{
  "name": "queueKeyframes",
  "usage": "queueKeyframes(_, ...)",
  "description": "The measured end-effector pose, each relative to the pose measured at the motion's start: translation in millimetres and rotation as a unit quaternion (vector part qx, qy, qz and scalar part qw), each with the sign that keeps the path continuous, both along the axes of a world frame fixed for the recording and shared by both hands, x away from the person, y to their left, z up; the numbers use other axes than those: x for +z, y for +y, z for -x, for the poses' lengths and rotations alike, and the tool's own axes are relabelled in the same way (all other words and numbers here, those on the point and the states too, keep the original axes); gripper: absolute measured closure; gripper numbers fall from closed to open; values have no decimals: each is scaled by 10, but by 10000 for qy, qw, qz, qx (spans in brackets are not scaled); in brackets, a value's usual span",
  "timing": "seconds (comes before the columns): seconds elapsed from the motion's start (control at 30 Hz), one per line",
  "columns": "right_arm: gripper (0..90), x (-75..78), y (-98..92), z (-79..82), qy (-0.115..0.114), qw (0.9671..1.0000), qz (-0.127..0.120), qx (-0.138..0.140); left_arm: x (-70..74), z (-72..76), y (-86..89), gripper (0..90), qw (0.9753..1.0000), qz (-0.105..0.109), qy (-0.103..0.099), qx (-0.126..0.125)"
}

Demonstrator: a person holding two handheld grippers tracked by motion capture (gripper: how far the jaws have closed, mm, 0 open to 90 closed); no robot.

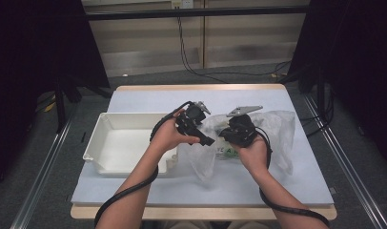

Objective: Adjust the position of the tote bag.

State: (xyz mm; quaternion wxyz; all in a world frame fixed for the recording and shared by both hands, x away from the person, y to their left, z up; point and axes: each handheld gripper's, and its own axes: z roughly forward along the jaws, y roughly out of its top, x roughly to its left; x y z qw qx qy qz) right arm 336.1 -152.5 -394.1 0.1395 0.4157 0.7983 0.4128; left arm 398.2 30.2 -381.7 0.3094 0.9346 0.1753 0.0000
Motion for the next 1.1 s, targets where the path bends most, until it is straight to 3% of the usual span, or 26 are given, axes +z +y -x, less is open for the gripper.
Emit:
queueKeyframes(0.03,895,2,13,-6,-8,10000,-3,26,7,-13,11,335,10000,9,74,-28)
queueKeyframes(0.07,856,3,30,-8,-39,10000,49,20,8,-18,17,523,9999,11,164,47)
queueKeyframes(0.1,856,3,30,-8,-39,10000,49,20,14,-19,22,523,9997,-54,223,126)
queueKeyframes(0.13,817,-6,32,-14,-47,9999,106,-25,9,-19,25,689,9995,-43,262,155)
queueKeyframes(0.17,817,-6,32,-14,-47,9999,106,-25,17,-28,35,689,9994,-55,339,104)
queueKeyframes(0.2,771,-31,24,-23,-41,9999,160,-35,20,-27,38,802,9993,-57,356,135)
queueKeyframes(0.27,725,-51,23,-27,-2,9998,181,-58,36,-36,54,825,9987,-12,466,185)
queueKeyframes(0.37,485,-152,2,-51,-33,9992,343,-180,52,-51,80,860,9983,97,536,225)
queueKeyframes(0.4,431,-178,-6,-62,-73,9993,338,-169,54,-60,90,864,9977,136,630,207)
queueKeyframes(0.43,431,-178,-6,-62,-73,9993,338,-169,55,-65,93,864,9976,82,663,179)
queueKeyframes(0.47,362,-218,-17,-85,-130,9987,438,-206,44,-70,93,864,9979,88,632,129)
queueKeyframes(0.53,346,-229,-17,-93,-127,9987,447,-206,31,-66,88,864,9977,46,661,144)
queueKeyframes(0.6,296,-257,-10,-119,-210,9981,573,-105,9,-68,84,864,9973,153,692,173)
queueKeyframes(0.7,256,-361,28,-169,-115,9972,713,182,-6,-89,76,863,9973,108,724,110)
queueKeyframes(0.73,249,-399,36,-179,-78,9974,683,224,-17,-85,70,863,9970,194,726,184)
queueKeyframes(0.87,263,-508,78,-172,44,9967,741,341,-17,-118,69,864,9971,191,714,194)
queueKeyframes(0.9,339,-589,106,-159,180,9966,680,426,-19,-134,61,864,9972,140,712,169)
queueKeyframes(0.97,419,-637,124,-145,217,9959,771,411,-27,-143,51,866,9974,109,676,204)
queueKeyframes(1.0,419,-637,124,-145,217,9959,771,411,-27,-143,51,866,9974,109,676,204)
queueKeyframes(1.07,584,-681,131,-133,306,9954,775,482,-34,-158,56,866,9970,134,723,259)
queueKeyframes(1.1,724,-723,137,-129,466,9938,877,496,-35,-168,59,867,9969,125,735,251)
